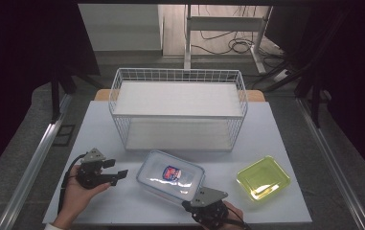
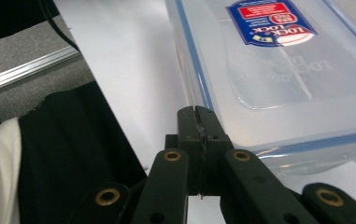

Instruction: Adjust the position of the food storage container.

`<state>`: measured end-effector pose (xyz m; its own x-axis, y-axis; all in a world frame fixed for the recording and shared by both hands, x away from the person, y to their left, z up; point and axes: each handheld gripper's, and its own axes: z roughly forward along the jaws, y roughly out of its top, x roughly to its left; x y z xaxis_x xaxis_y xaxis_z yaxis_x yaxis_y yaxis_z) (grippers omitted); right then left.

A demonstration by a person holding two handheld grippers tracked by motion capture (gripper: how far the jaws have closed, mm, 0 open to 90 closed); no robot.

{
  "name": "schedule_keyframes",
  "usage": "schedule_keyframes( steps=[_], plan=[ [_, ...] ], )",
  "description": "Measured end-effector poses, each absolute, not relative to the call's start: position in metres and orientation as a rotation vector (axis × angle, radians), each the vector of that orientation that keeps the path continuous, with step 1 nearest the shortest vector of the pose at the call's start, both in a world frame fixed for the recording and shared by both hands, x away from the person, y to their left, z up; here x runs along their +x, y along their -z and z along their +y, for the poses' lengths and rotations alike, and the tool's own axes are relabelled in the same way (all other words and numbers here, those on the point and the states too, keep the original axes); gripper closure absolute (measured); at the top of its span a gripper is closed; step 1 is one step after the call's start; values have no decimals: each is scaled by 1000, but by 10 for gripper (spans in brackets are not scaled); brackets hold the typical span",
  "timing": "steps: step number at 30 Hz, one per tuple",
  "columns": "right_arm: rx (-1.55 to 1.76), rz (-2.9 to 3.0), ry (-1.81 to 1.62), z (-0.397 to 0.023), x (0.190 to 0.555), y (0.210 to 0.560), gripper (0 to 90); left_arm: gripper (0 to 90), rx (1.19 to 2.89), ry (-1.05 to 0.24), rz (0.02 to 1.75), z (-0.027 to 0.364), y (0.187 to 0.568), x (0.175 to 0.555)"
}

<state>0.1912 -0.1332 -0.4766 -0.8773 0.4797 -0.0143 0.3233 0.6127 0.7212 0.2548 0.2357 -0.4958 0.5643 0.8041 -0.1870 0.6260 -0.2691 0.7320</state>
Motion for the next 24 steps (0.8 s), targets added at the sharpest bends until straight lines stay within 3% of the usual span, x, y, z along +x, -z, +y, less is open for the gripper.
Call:
schedule_keyframes(
  steps=[24],
  plan=[
    [790, 2556, -1089, -162, 214, 473, 892, 316, 1995, -281, 1145, 234, 497, 255]
  ],
)
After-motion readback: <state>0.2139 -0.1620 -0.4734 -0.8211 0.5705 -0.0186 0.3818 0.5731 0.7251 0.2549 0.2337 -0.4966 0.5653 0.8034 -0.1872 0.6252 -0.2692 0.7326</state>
